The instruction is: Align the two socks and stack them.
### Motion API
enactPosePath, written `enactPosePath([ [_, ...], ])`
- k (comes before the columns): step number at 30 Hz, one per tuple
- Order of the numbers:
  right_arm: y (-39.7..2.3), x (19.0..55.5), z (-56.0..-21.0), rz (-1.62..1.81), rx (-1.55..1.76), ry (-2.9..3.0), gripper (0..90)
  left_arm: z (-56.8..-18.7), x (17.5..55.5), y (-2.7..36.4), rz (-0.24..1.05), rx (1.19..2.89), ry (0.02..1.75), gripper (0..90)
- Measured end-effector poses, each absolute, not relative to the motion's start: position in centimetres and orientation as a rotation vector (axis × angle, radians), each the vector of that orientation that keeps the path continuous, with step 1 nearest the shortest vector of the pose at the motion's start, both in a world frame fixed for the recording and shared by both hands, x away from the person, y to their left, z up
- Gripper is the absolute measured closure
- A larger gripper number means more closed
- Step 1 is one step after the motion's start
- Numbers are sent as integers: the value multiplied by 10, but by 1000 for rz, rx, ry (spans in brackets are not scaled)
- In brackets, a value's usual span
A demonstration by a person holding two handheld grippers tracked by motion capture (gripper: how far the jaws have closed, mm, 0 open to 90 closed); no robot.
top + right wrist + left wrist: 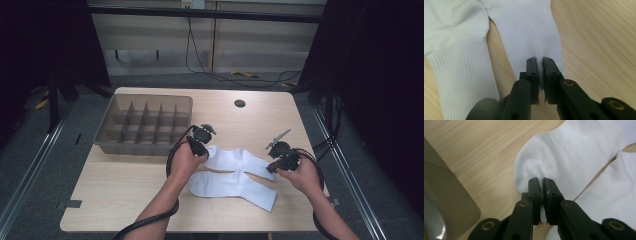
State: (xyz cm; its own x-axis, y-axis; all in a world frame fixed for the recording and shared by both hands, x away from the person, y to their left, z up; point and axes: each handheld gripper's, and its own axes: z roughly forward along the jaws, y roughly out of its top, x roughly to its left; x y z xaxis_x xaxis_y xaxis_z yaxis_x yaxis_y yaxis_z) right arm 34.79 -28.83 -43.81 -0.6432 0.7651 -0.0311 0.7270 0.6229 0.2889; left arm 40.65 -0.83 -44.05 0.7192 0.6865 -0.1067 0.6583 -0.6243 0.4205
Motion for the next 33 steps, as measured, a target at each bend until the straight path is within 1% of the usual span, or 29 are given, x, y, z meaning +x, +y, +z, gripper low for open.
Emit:
enactPosePath([
  [4, -291, 345, -426, 393, 1226, 2686, 846, -430, 409, -7, 91, 2475, 1028, 854],
  [14, -292, 331, -410, 445, 1187, 2665, 846, -420, 403, -1, 81, 2439, 1040, 854],
  [22, -290, 317, -401, 476, 1156, 2667, 845, -409, 390, 10, 82, 2420, 1020, 854],
  [24, -289, 311, -399, 489, 1134, 2665, 845, -406, 384, 14, 80, 2428, 1006, 853],
  [25, -287, 303, -397, 521, 1121, 2671, 844, -406, 381, 16, 83, 2431, 999, 853],
  [26, -287, 303, -397, 521, 1121, 2671, 844, -406, 376, 17, 71, 2432, 1001, 853],
  [29, -283, 288, -401, 553, 1111, 2699, 844, -413, 361, 21, 40, 2465, 987, 853],
  [30, -279, 279, -407, 558, 1100, 2733, 843, -416, 357, 22, 35, 2472, 988, 853],
  [31, -279, 279, -407, 558, 1100, 2733, 843, -421, 354, 24, 28, 2491, 978, 853],
  [32, -277, 274, -412, 552, 1098, 2745, 843, -427, 351, 25, 13, 2503, 988, 853],
  [33, -273, 267, -426, 509, 1108, 2783, 842, -433, 350, 26, 8, 2506, 995, 852],
])
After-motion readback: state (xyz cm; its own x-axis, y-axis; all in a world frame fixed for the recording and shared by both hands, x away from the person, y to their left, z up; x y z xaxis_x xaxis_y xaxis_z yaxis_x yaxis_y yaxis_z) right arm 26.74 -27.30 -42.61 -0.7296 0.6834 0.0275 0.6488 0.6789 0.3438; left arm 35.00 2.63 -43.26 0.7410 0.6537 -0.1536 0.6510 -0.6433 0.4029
